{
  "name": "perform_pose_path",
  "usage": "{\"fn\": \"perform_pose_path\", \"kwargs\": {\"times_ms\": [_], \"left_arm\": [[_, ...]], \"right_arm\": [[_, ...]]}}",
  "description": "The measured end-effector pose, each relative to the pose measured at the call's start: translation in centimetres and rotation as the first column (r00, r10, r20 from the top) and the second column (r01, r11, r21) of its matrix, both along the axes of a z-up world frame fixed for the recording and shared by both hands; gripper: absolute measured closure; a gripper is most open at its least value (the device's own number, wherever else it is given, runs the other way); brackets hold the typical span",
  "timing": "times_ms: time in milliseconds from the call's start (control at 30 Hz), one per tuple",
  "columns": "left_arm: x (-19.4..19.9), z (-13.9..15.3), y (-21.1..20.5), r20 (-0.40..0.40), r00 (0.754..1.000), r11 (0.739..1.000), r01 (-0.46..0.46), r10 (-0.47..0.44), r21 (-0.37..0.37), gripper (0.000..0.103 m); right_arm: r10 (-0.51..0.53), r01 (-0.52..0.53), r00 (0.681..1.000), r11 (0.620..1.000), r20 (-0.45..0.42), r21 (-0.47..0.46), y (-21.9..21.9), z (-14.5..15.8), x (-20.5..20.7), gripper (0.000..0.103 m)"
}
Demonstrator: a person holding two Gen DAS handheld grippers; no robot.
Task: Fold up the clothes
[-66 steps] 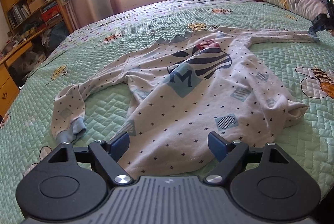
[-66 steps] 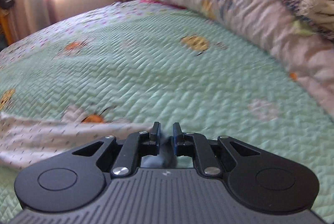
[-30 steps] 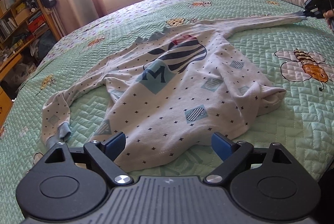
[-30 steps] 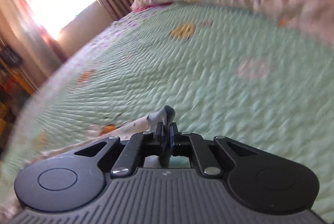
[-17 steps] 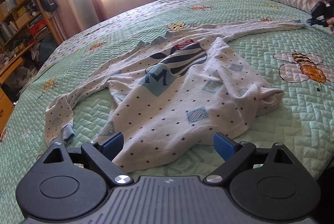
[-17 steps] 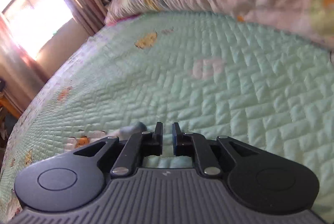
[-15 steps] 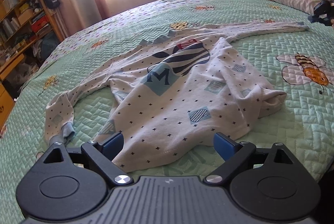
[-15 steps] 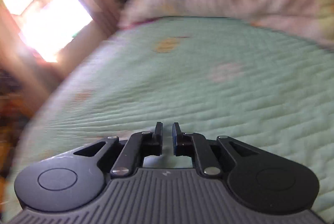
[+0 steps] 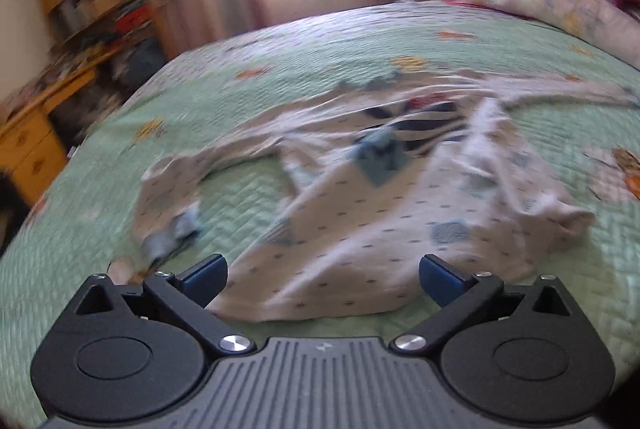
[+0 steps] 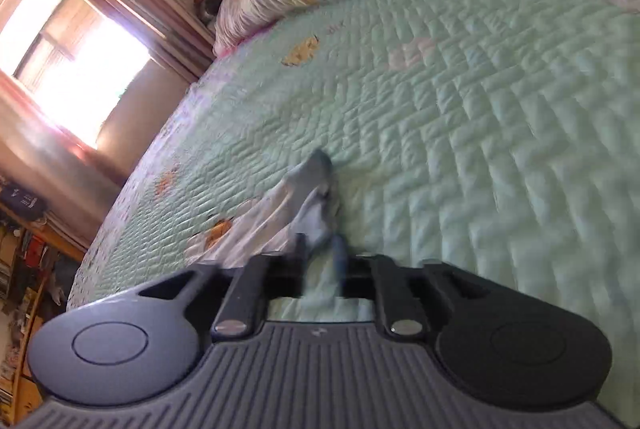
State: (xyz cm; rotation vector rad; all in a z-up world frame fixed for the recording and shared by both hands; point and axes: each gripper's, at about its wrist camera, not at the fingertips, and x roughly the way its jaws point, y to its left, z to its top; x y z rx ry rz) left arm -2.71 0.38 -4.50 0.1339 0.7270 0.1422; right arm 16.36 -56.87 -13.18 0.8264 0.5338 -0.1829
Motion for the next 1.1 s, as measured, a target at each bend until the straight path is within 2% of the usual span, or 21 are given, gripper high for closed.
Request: {"fn": "perform_pose_path", "kwargs": {"times_ms": [67,133,200,267,333,433,467,533,600,667,733,800,833,867,900,933,967,1033,1067,1100], "left_arm": [[-0.1,-0.1,0.9,-0.008,0.999,0.997,-0.034,0.033,-0.064,0.001],[-0.6,-0.1,1.3,-0.006,0.999,0.994,-0.044,0.044,-0.105,0.001],[-1.3,0.1,1.3,0.012,0.999,0.993,-0.035,0.036,-0.113,0.001],[-2.0,0.3,1.4,0.034,0.999,0.994,-0.022,0.025,-0.106,0.001],[-2.5,0.4,1.7,0.043,0.999,0.993,-0.017,0.022,-0.117,0.001],[-3.5,0.3,2.0,0.046,0.999,0.989,-0.007,0.014,-0.149,0.001],[-3.8,0.3,2.0,0.045,0.999,0.987,0.002,0.005,-0.159,0.001],[-4.7,0.3,2.0,0.051,0.999,0.984,0.025,-0.016,-0.175,0.001],[-5.5,0.2,2.1,0.057,0.998,0.982,0.041,-0.031,-0.185,0.001],[-5.9,0.2,2.4,0.062,0.998,0.980,0.040,-0.028,-0.194,0.001],[-6.1,0.1,2.9,0.062,0.998,0.979,0.028,-0.016,-0.203,0.001],[-6.0,0.0,3.2,0.061,0.998,0.978,0.016,-0.004,-0.210,0.001],[-6.0,-0.1,3.3,0.060,0.998,0.977,0.014,-0.001,-0.214,0.001],[-6.0,-0.1,3.4,0.058,0.998,0.976,0.012,0.001,-0.218,0.001],[-5.9,-0.2,3.4,0.057,0.998,0.975,0.013,0.000,-0.223,0.001],[-5.9,-0.2,3.4,0.056,0.998,0.974,0.014,-0.001,-0.227,0.001],[-5.9,-0.3,3.4,0.057,0.998,0.973,0.017,-0.004,-0.228,0.001],[-5.9,-0.4,3.3,0.060,0.998,0.974,0.022,-0.008,-0.225,0.001],[-5.9,-0.5,3.3,0.062,0.998,0.975,0.024,-0.010,-0.220,0.001],[-5.8,-0.6,3.3,0.058,0.998,0.976,0.024,-0.012,-0.216,0.001]], "right_arm": [[0.138,-0.137,0.989,0.990,0.057,-0.017,3.4,1.3,-2.1,0.062],[0.309,-0.310,0.945,0.951,0.103,-0.014,7.9,2.2,-4.2,0.053],[0.480,-0.475,0.867,0.877,0.130,-0.072,13.1,3.4,-7.2,0.051],[0.624,-0.601,0.772,0.779,0.119,-0.180,18.3,4.5,-10.2,0.051],[0.724,-0.678,0.685,0.674,0.081,-0.293,22.9,5.3,-13.1,0.051],[0.778,-0.715,0.628,0.585,0.015,-0.383,27.6,5.2,-15.0,0.051],[0.777,-0.719,0.630,0.587,0.008,-0.372,28.0,4.7,-15.2,0.051],[0.751,-0.713,0.661,0.630,0.007,-0.308,28.0,3.6,-13.7,0.051],[0.711,-0.696,0.702,0.697,0.038,-0.174,26.7,2.2,-12.9,0.051],[0.672,-0.669,0.737,0.740,0.070,-0.061,26.1,1.1,-13.0,0.051],[0.674,-0.673,0.732,0.738,0.100,-0.041,26.5,0.8,-12.9,0.051],[0.692,-0.692,0.711,0.720,0.121,-0.054,27.4,1.0,-13.0,0.050],[0.716,-0.713,0.688,0.697,0.118,-0.070,28.1,1.1,-13.2,0.049],[0.739,-0.734,0.664,0.673,0.114,-0.085,28.8,1.3,-13.4,0.043],[0.763,-0.758,0.642,0.646,0.074,-0.089,29.7,1.3,-13.6,0.039],[0.792,-0.789,0.610,0.610,0.024,-0.067,30.5,1.0,-13.7,0.039],[0.828,-0.828,0.561,0.561,-0.010,-0.023,31.2,0.6,-13.9,0.039],[0.872,-0.872,0.489,0.489,0.010,-0.009,32.0,0.7,-15.4,0.039],[0.879,-0.878,0.477,0.477,0.003,-0.025,32.1,1.0,-16.2,0.039],[0.874,-0.873,0.486,0.486,-0.011,-0.039,32.0,1.3,-16.7,0.039]]}}
